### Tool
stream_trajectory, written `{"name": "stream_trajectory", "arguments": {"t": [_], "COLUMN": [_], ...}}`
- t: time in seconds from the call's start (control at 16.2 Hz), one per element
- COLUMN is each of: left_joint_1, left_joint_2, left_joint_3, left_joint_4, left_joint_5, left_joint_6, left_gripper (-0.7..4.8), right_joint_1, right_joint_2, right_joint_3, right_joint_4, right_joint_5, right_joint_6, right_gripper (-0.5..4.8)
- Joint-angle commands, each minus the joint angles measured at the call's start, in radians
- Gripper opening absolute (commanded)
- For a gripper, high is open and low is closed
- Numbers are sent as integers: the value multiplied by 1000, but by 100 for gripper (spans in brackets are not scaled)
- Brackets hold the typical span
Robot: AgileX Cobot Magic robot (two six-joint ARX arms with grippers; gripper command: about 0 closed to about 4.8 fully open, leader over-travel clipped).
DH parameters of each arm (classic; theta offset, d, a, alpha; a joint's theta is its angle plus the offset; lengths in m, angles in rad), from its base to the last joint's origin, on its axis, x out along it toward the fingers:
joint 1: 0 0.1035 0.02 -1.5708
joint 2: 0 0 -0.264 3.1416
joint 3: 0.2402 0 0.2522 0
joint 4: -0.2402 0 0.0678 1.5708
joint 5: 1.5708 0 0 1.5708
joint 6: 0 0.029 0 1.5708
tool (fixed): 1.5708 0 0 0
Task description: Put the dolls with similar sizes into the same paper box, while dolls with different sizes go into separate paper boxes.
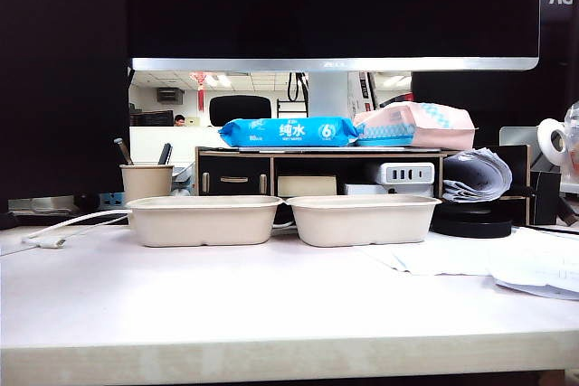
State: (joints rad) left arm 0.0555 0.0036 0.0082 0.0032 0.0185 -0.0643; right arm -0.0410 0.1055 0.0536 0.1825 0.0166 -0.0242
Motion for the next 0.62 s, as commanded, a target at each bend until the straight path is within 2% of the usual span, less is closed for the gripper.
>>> {"name": "stream_trajectory", "arguments": {"t": [0.06,0.62], "left_joint_1": [2,2], "left_joint_2": [0,0], "left_joint_3": [1,1], "left_joint_4": [10,5], "left_joint_5": [5,5], "left_joint_6": [4,4], "left_gripper": [-4,-4], "right_joint_1": [-27,38], "right_joint_2": [-101,-103], "right_joint_3": [-27,-42], "right_joint_4": [-69,-74], "right_joint_5": [-47,-42], "right_joint_6": [12,28], "right_gripper": [-5,-5]}}
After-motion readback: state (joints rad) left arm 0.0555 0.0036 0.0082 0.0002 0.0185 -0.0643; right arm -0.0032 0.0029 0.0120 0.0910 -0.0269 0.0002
